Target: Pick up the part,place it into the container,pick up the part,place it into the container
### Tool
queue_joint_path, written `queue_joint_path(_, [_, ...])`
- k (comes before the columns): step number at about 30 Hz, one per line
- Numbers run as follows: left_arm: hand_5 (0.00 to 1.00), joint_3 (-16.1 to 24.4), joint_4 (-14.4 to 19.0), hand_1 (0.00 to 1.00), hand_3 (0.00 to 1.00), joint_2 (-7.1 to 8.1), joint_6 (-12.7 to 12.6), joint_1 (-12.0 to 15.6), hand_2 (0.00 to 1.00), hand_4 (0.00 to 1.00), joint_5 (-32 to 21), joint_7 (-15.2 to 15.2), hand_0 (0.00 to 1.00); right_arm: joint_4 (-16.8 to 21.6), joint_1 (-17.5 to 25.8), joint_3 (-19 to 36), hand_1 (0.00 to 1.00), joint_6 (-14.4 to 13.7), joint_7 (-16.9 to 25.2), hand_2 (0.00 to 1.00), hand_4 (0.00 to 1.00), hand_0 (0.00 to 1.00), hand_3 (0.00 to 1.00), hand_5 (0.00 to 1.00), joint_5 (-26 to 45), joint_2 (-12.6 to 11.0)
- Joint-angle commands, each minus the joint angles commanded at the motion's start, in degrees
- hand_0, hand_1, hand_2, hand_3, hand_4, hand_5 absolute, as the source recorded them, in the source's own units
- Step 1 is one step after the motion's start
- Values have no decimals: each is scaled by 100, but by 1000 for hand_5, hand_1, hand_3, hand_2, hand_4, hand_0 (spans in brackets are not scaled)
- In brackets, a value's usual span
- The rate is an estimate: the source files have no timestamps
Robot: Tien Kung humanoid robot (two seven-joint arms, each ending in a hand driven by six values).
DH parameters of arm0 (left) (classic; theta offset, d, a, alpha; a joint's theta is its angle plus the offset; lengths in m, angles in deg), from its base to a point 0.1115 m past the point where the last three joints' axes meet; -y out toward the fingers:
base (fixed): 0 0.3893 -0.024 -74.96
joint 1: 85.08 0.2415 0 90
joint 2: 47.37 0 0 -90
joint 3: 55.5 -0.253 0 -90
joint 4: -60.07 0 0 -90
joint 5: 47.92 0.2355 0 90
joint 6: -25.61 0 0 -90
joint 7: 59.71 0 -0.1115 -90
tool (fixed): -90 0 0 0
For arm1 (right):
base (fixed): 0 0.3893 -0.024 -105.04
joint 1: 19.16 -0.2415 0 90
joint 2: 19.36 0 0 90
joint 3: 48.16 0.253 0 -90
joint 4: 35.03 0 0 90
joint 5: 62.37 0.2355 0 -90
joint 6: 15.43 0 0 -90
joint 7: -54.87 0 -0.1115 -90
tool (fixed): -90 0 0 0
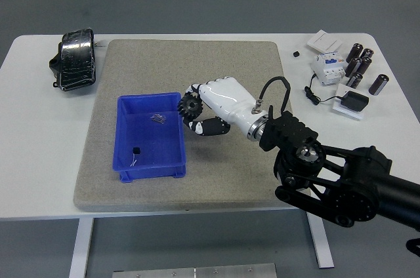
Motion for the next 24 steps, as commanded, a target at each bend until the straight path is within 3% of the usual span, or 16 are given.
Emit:
queue_joint_path(1, [265, 0, 1, 685, 679, -2, 0, 0, 685, 751, 4, 1, 693, -33, -23, -38, 520, -34, 19, 478, 273, 401, 676, 31, 26, 125])
queue_joint_path(7, [265, 52, 5, 685, 679, 11, 1, 4, 685, 751, 74, 33, 693, -346, -284, -528, 520, -207, 136, 478, 273, 401, 676, 31, 146, 738])
queue_joint_path(8, [265, 58, 5, 684, 679, 14, 1, 3, 685, 751, 83, 37, 693, -432, -336, -641, 584, -232, 161, 588, 278, 467, 682, 44, 171, 819])
queue_joint_path(11, [265, 56, 5, 684, 679, 15, 0, -7, 685, 751, 88, 35, 693, -672, -429, -896, 584, -295, 195, 588, 278, 467, 682, 44, 207, 997])
queue_joint_path(13, [265, 52, 6, 684, 679, 11, 2, -13, 685, 751, 88, 34, 693, -805, -452, -990, 584, -330, 198, 588, 278, 467, 682, 44, 210, 1066])
queue_joint_path(14, [265, 53, 7, 684, 679, 7, 3, -15, 685, 751, 93, 34, 692, -871, -459, -1029, 769, -353, 197, 780, 466, 734, 704, 271, 208, 1094])
queue_joint_path(18, [265, 66, 8, 684, 679, -2, 8, -17, 685, 751, 116, 41, 692, -1071, -475, -1125, 769, -364, 135, 780, 466, 734, 704, 271, 138, 1154])
queue_joint_path(19, [264, 71, 8, 684, 679, -2, 9, -19, 685, 750, 122, 43, 692, -1096, -478, -1136, 867, -347, 115, 853, 533, 849, 730, 310, 125, 1159])
queue_joint_path(24, [264, 66, 5, 684, 679, 0, 9, -37, 685, 750, 125, 36, 692, -1189, -481, -1171, 867, -195, 9, 853, 533, 849, 730, 310, 80, 1181])
